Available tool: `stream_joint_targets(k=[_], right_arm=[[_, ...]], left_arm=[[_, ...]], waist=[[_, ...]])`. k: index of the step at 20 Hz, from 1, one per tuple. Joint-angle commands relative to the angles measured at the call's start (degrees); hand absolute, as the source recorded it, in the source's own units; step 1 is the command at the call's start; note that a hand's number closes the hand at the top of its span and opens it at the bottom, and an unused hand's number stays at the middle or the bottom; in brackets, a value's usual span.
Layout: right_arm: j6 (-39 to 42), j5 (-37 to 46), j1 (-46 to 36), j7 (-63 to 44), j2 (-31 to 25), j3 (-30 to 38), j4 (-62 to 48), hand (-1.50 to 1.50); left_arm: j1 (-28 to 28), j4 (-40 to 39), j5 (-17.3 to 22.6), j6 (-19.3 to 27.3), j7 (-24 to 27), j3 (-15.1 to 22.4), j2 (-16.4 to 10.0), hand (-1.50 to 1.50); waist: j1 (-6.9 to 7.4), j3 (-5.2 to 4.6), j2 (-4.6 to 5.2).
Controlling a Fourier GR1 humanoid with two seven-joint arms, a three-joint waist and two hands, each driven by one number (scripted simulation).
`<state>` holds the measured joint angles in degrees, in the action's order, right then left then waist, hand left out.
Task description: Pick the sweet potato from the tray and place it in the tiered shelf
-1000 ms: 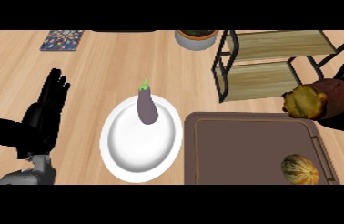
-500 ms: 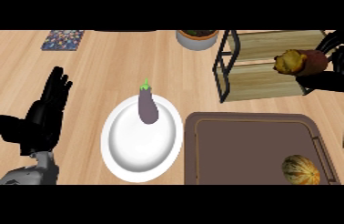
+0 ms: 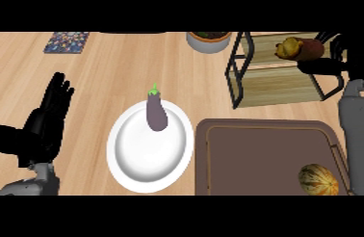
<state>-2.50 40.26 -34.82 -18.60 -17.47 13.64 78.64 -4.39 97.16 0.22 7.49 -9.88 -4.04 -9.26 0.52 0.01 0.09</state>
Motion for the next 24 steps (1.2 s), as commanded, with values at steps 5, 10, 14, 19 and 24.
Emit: stream_joint_targets(k=[5,10,14,19,24], right_arm=[[-6.1,-5.1,-8.0,6.7,0.7,4.8,-18.7,-1.50],[-5.1,-8.2,-8.4,11.3,-0.7,5.5,-24.1,-1.50],[-3.1,-11.3,-11.7,12.0,-2.4,6.4,-25.1,-1.50],[-1.9,-17.3,-9.8,12.7,-2.9,9.5,-16.8,-1.50],[-3.6,-20.1,-10.3,8.5,-5.9,12.9,-15.1,-1.50]], left_arm=[[-3.1,-3.5,-0.7,-0.6,0.8,-0.1,0.3,0.00],[0.1,-2.0,-2.4,0.8,2.2,0.8,2.1,0.00],[0.5,3.8,-3.2,1.3,-2.9,1.0,1.1,0.00],[2.6,2.9,0.5,-2.0,-0.8,-1.9,-0.4,0.00],[-0.6,-0.9,-2.0,0.1,0.3,0.0,2.0,0.00]], waist=[[0.19,0.01,0.16],[0.15,0.01,0.11],[0.23,0.02,0.00],[-0.27,-0.01,-0.21],[-0.50,-0.02,-0.11]])
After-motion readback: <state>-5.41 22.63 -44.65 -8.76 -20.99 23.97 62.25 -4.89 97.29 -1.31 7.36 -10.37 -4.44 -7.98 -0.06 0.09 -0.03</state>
